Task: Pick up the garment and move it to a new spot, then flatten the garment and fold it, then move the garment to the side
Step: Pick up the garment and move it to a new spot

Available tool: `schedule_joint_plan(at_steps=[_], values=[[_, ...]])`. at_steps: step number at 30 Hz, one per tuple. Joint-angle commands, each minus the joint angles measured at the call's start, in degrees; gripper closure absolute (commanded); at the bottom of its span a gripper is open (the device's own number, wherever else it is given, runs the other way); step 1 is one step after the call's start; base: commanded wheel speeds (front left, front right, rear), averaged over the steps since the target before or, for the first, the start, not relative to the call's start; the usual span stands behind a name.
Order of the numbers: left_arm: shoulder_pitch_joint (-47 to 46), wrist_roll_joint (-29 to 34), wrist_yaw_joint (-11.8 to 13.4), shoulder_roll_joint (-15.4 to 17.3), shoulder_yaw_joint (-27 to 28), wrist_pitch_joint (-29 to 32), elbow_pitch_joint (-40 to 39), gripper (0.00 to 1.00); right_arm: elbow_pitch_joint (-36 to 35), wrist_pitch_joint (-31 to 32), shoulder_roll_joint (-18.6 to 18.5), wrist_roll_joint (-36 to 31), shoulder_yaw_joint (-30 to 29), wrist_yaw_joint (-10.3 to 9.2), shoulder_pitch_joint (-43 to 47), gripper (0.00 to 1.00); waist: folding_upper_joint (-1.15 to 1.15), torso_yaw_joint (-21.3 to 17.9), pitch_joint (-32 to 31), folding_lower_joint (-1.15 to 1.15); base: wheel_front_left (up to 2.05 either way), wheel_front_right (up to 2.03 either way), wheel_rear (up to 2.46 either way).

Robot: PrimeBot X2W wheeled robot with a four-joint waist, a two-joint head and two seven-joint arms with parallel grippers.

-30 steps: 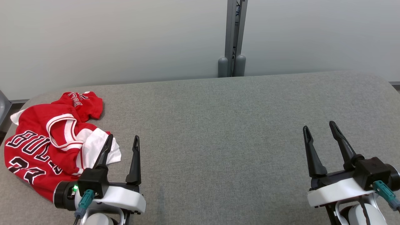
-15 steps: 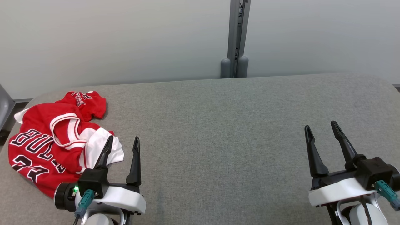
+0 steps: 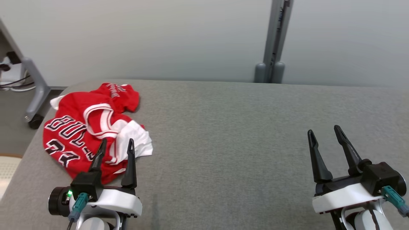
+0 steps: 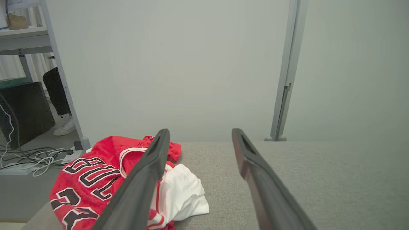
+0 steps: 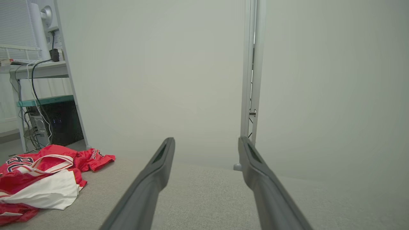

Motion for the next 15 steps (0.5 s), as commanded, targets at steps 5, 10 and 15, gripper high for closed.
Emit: schedule_joint_plan(at_steps=[5, 10, 15], values=[[-0.75, 0.37, -0.40, 0.26, 1.30, -0.02, 0.24, 0.00, -0.41, -0.28, -0.37, 1.75, 0.47, 0.10, 0.66, 0.00, 0.00, 7.01, -0.14, 0.00, 0.00, 0.00, 0.00], [-0.38, 0.46, -0.63, 0.25, 2.27, -0.02, 0.52, 0.00, -0.38, -0.29, -0.37, 2.28, 1.13, 0.10, 0.77, 0.00, 0.00, 12.05, -0.23, 0.00, 0.00, 0.00, 0.00], [0.16, 0.45, -0.69, 0.25, 2.91, -0.02, 0.69, 0.00, -0.35, -0.28, -0.35, 2.78, 1.56, 0.10, 0.74, 0.00, 0.00, 15.57, -0.38, 0.00, 0.00, 0.00, 0.00]])
